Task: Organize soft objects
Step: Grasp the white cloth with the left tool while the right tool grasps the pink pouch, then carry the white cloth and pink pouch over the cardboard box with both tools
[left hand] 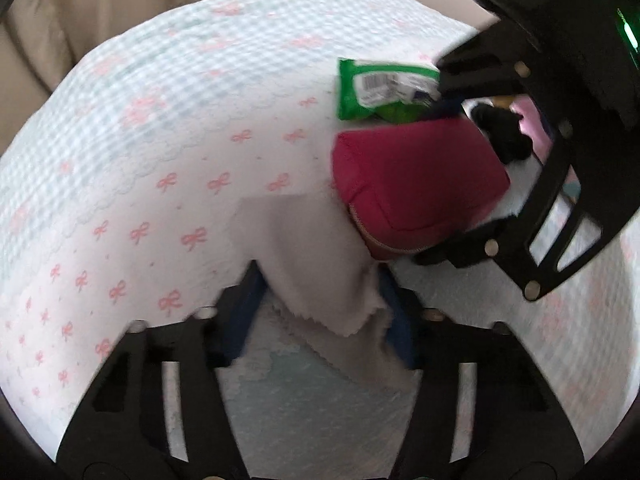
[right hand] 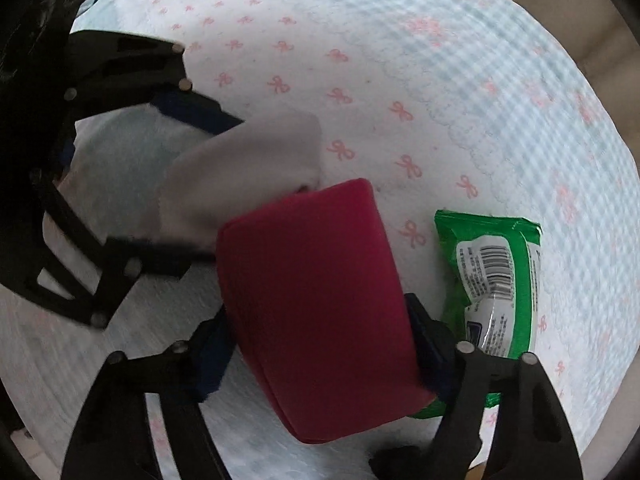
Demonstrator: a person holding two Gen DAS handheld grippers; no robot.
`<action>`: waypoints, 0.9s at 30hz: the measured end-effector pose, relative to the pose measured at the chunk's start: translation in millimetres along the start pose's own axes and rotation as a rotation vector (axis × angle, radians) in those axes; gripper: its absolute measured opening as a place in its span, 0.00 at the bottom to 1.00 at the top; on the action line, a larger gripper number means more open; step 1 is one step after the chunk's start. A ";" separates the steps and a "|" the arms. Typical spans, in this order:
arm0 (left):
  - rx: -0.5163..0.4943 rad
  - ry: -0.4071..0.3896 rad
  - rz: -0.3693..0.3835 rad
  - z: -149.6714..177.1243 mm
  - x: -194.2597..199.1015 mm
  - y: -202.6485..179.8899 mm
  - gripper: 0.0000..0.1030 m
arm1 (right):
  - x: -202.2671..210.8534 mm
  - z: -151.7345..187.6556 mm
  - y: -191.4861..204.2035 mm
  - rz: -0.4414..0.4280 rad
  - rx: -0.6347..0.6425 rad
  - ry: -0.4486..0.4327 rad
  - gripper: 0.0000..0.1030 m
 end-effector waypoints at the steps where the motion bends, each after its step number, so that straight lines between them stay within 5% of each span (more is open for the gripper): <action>1: 0.022 0.001 0.005 -1.2 1.2 3.6 0.30 | 0.8 0.5 0.7 0.005 -0.011 -0.005 0.65; 5: 0.060 0.009 0.032 -3.7 3.5 7.5 0.17 | 5.6 0.6 3.8 0.029 -0.069 -0.027 0.57; 16: 0.127 0.007 0.022 -10.0 44.9 20.0 0.13 | 51.7 18.0 -5.9 -0.007 -0.386 -0.142 0.39; 27: 0.194 -0.079 0.032 -46.7 173.4 -0.1 0.13 | 186.6 42.4 6.7 0.019 -0.691 -0.285 0.39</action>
Point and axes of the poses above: each gripper's, at about its wrist camera, not at the fingertips, and x roughly against the way its jaws point, y to its left, z to its underside, the point moved 8 cm from there along -x, roughly the way its jaws point, and after that the axes turned 5 degrees about y, right-handed, at the moved point
